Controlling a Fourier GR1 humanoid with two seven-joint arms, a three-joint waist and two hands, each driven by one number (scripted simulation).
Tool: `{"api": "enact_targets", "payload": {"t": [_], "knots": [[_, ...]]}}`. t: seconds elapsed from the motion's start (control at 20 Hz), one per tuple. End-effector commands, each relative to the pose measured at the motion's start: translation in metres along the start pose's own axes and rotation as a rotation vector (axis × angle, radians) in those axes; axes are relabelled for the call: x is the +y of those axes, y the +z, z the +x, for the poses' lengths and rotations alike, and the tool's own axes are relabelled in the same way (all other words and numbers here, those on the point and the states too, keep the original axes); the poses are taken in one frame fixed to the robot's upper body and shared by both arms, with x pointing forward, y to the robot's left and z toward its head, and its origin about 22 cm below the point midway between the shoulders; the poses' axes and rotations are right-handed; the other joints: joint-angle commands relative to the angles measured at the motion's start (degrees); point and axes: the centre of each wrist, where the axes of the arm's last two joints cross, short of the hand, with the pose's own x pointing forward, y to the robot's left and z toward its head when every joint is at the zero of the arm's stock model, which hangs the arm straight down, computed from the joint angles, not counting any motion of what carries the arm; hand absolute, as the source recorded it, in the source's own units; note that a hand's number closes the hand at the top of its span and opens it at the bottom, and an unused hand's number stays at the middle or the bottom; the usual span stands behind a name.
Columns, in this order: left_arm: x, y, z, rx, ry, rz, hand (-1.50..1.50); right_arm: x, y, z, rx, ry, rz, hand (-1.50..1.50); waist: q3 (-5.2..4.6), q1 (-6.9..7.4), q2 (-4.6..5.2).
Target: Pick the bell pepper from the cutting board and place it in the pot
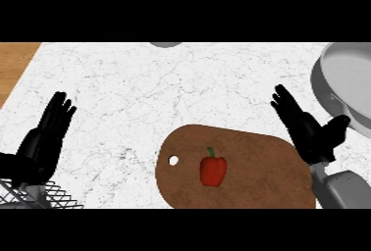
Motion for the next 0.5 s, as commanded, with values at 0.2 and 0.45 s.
{"api": "enact_targets", "payload": {"t": [0.2, 0.45], "knots": [[-0.005, -0.026, 0.037, -0.184, -0.01, 0.018, 0.0, -0.003, -0.032, 0.096, -0.36, -0.008, 0.489, 1.5, -1.86, 0.51, -0.85], [-0.021, -0.044, 0.035, -0.146, 0.061, 0.005, 0.0, -0.071, -0.034, 0.099, -0.425, 0.505, 0.311, -1.5, -1.96, -1.16, -0.43]]}}
